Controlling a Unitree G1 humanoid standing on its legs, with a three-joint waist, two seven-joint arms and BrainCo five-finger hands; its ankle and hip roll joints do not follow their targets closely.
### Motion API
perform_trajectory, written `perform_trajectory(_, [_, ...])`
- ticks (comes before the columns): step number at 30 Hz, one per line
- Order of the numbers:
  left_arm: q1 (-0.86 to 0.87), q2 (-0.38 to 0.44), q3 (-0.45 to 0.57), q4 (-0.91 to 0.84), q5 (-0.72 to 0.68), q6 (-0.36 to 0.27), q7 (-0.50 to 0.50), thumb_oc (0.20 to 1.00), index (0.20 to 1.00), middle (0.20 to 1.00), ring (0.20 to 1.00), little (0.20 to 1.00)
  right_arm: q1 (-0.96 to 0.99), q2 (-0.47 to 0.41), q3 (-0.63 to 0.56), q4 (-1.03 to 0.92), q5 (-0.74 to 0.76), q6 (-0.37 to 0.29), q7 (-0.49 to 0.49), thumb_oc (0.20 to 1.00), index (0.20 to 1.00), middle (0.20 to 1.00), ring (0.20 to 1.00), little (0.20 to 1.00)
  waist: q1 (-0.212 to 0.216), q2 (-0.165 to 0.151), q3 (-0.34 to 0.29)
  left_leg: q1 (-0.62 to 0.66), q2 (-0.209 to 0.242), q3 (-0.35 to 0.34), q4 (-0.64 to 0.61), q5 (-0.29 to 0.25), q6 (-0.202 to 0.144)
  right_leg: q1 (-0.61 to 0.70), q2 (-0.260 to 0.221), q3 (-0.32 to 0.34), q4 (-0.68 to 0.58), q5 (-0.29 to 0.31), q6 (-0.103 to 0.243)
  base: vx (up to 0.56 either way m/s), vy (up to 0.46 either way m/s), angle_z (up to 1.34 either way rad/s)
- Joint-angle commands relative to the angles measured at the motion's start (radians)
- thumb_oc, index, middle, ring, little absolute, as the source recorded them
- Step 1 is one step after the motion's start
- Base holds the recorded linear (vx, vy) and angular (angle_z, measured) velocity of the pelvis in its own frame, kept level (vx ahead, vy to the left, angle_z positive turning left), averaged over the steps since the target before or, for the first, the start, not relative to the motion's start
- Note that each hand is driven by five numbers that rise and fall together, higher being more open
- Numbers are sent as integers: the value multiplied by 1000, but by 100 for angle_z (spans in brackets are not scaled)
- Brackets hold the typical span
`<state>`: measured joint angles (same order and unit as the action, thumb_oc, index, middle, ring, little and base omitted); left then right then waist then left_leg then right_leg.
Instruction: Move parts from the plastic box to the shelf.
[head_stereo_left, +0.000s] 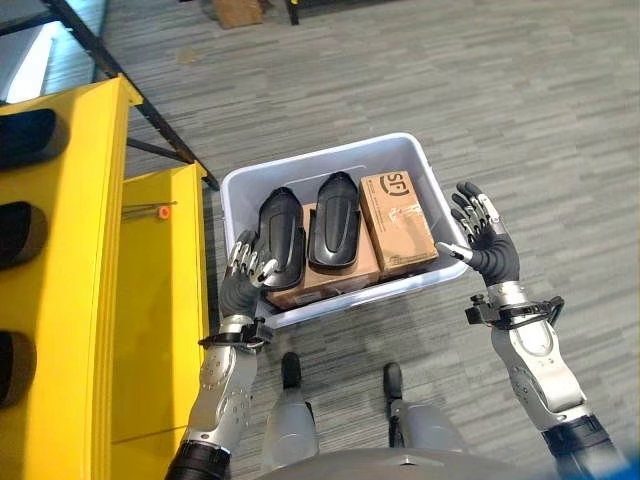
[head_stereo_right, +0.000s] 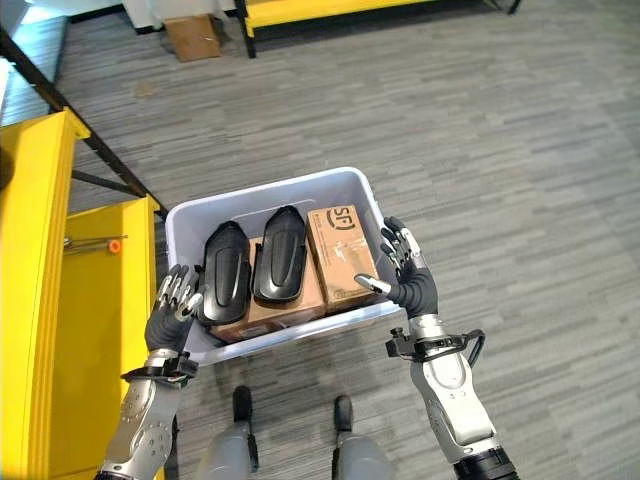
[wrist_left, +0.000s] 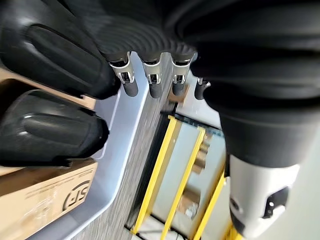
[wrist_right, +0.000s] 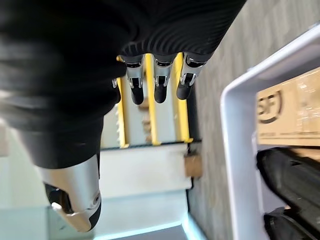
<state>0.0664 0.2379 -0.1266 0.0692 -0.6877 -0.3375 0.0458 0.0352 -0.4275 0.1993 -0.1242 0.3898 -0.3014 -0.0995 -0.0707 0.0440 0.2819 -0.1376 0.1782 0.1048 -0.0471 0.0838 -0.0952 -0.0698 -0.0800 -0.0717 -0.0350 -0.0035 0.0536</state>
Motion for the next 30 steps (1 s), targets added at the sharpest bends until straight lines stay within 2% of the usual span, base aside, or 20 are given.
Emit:
perform_trajectory(1, [11, 34, 57, -70, -3, -83, 27, 1000, 1000, 1000, 1000, 1000, -71, 15, 33, -26, -4, -45, 0, 1000, 1000, 1000, 1000, 1000, 60, -74, -5, -19, 12, 14, 120, -30, -23, -41, -130, 22, -24, 121, 109, -21, 233, 15])
perform_trajectory(2, [11, 35, 58, -70, 2, -84, 31, 1000, 1000, 1000, 1000, 1000, -72, 16, 36, -27, -4, -43, 3, 1000, 1000, 1000, 1000, 1000, 60, -79, -2, -23, 7, 17, 123, -35, -21, -45, -135, 22, -25, 125, 112, 21, 207, 12])
perform_trajectory(3, [10, 43, 61, -74, 15, -81, 45, 1000, 1000, 1000, 1000, 1000, -73, 21, 45, -33, -5, -35, 6, 1000, 1000, 1000, 1000, 1000, 61, -101, 5, -40, -9, 29, 127, -48, -12, -66, -149, 27, -23, 137, 123, 23, 147, 14])
perform_trajectory(8, [-45, 55, 40, -98, 35, -80, 70, 1000, 1000, 1000, 1000, 1000, -119, 37, 69, -19, -8, -29, -14, 1000, 1000, 1000, 1000, 1000, 59, -114, 25, -67, -14, 26, 120, -45, -8, -104, -160, 22, -8, 141, 128, 2, 43, -10])
perform_trajectory(15, [-157, 50, -26, -114, 56, -84, 115, 1000, 1000, 1000, 1000, 1000, -278, 83, 135, 31, -21, -36, -78, 1000, 1000, 1000, 1000, 1000, 59, -103, 58, -91, -22, 26, 101, -33, -5, -149, -167, 22, 13, 146, 134, -21, 9, 0])
perform_trajectory(19, [-266, 39, -77, -111, 64, -100, 161, 1000, 1000, 1000, 1000, 1000, -408, 130, 175, 109, -33, -47, -153, 1000, 1000, 1000, 1000, 1000, 60, -82, 92, -126, -26, 28, 105, -29, -7, -197, -174, 26, 26, 158, 138, -75, 25, 3])
perform_trajectory(30, [-350, 9, -123, -104, 69, -108, 220, 1000, 1000, 1000, 1000, 1000, -536, 188, 172, 215, -59, -63, -265, 1000, 1000, 1000, 1000, 1000, 60, -62, 150, -192, -42, 38, 123, -25, -8, -259, -186, 31, 24, 190, 148, -53, 8, -2])
